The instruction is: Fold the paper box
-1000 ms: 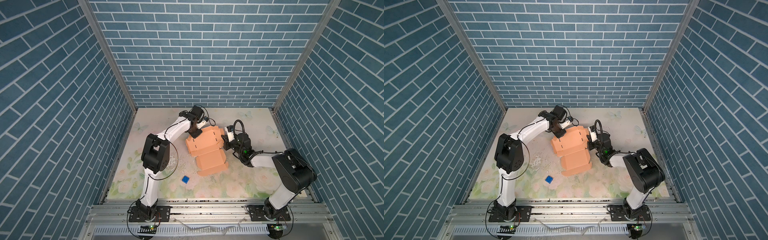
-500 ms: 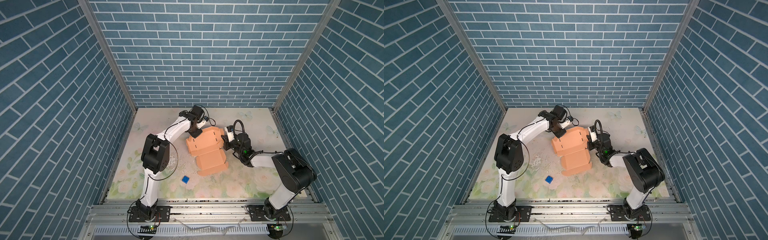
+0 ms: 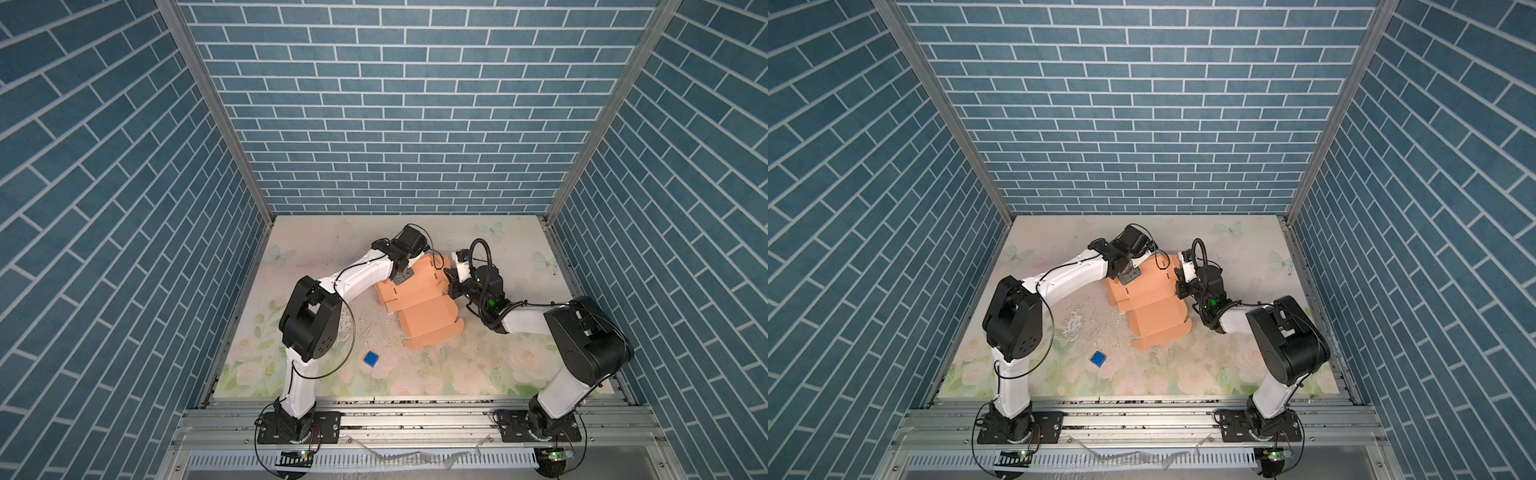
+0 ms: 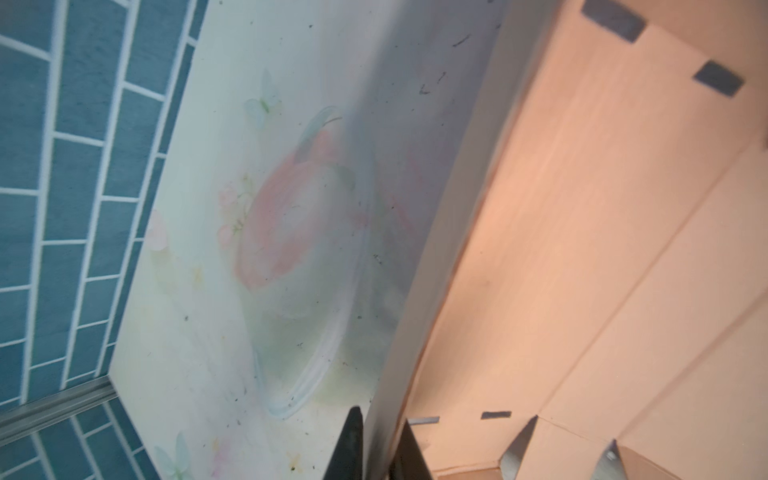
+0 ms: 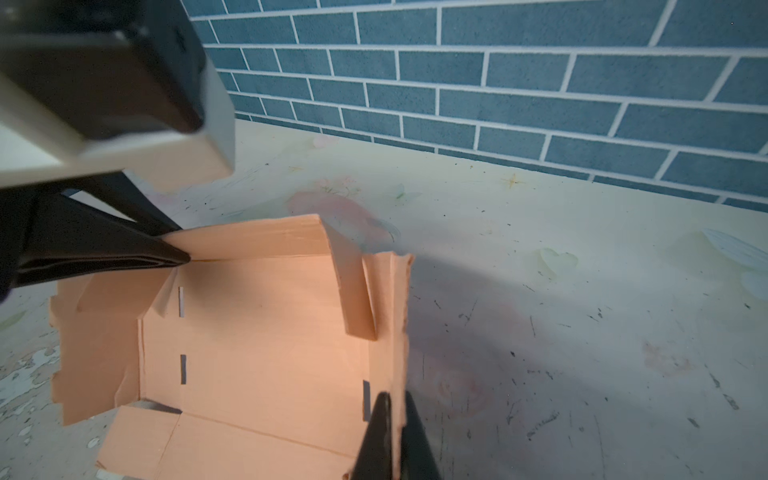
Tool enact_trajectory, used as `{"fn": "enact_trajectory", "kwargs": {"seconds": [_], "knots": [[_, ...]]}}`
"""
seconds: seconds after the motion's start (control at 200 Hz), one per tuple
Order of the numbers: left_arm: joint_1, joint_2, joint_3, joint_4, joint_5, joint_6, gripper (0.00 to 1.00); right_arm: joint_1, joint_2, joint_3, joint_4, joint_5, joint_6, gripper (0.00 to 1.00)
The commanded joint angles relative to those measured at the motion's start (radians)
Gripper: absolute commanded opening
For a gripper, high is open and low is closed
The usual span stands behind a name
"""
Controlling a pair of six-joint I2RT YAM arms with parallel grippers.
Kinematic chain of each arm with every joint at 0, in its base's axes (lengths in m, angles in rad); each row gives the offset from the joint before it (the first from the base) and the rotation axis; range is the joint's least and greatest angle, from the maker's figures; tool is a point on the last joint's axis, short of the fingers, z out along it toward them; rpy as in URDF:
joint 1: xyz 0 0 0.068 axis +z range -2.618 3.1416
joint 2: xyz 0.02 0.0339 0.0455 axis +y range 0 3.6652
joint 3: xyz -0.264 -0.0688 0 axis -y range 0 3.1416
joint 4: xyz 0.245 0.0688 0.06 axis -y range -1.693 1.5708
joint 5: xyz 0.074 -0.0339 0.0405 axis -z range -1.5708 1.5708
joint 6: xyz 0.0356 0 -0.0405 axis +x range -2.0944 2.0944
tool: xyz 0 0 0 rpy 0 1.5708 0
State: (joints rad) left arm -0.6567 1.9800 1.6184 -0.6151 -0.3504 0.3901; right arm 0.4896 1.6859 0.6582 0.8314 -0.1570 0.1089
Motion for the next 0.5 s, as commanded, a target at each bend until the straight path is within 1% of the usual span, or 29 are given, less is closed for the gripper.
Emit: {"fn": "enact_trajectory", "kwargs": {"seconds": [0.0, 0.11, 0.21, 0.35, 0.495], "knots": [[-0.017, -0.070, -0.070, 0.160, -0.208, 0.003, 0.14, -0.005, 0.019, 0.018, 0.072, -0.043, 0.036, 0.17], [-0.038, -0.118, -0.132, 0.247, -0.328, 0.030, 0.15, -0.009, 0.002, 0.001, 0.099, -0.059, 0.042, 0.29], [-0.059, -0.158, -0.184, 0.316, -0.409, 0.068, 0.15, -0.021, -0.019, -0.014, 0.131, -0.089, 0.063, 0.35], [-0.070, -0.178, -0.221, 0.345, -0.452, 0.109, 0.17, -0.052, -0.028, 0.009, 0.147, -0.151, 0.106, 0.35], [-0.072, -0.181, -0.275, 0.386, -0.485, 0.121, 0.17, -0.106, -0.006, 0.090, 0.130, -0.222, 0.148, 0.35]]}}
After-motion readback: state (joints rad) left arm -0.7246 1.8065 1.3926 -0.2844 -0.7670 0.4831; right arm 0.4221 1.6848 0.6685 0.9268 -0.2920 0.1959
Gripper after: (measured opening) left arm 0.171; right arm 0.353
